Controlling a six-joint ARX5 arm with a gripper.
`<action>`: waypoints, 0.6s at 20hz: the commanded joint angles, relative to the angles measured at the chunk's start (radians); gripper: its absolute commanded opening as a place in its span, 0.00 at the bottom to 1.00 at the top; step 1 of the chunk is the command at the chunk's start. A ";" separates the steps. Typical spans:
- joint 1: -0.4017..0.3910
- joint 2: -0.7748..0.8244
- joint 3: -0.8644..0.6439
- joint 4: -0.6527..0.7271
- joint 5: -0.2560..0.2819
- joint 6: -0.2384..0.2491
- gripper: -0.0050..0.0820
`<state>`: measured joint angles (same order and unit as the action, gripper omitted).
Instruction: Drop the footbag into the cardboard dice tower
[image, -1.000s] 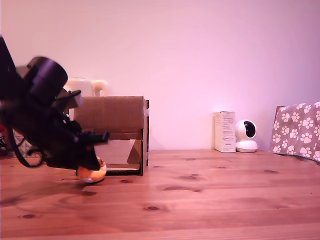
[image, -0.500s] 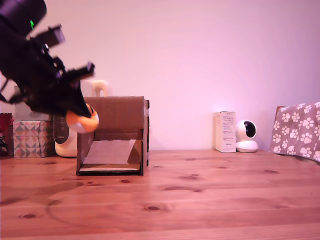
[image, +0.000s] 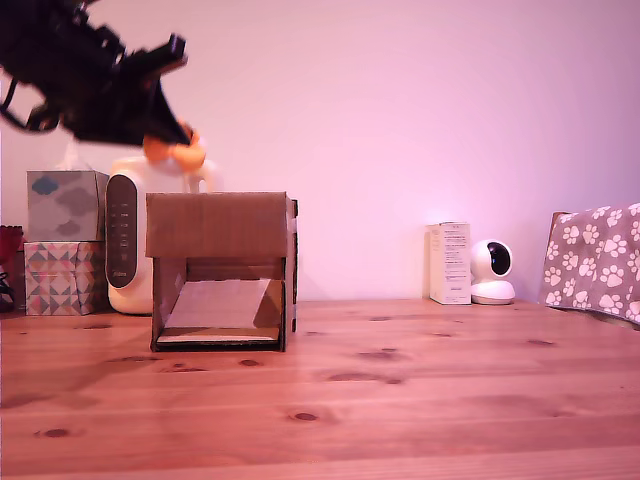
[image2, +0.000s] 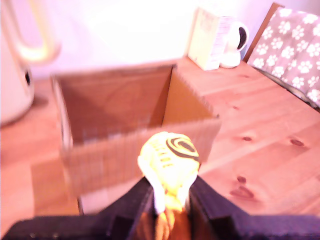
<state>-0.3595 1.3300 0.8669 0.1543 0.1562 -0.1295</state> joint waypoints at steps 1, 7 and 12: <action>-0.003 0.029 0.087 -0.006 0.000 0.027 0.16; 0.002 0.203 0.381 -0.237 0.001 0.047 0.16; 0.002 0.393 0.608 -0.359 0.002 0.074 0.17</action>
<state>-0.3592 1.7134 1.4464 -0.2058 0.1562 -0.0673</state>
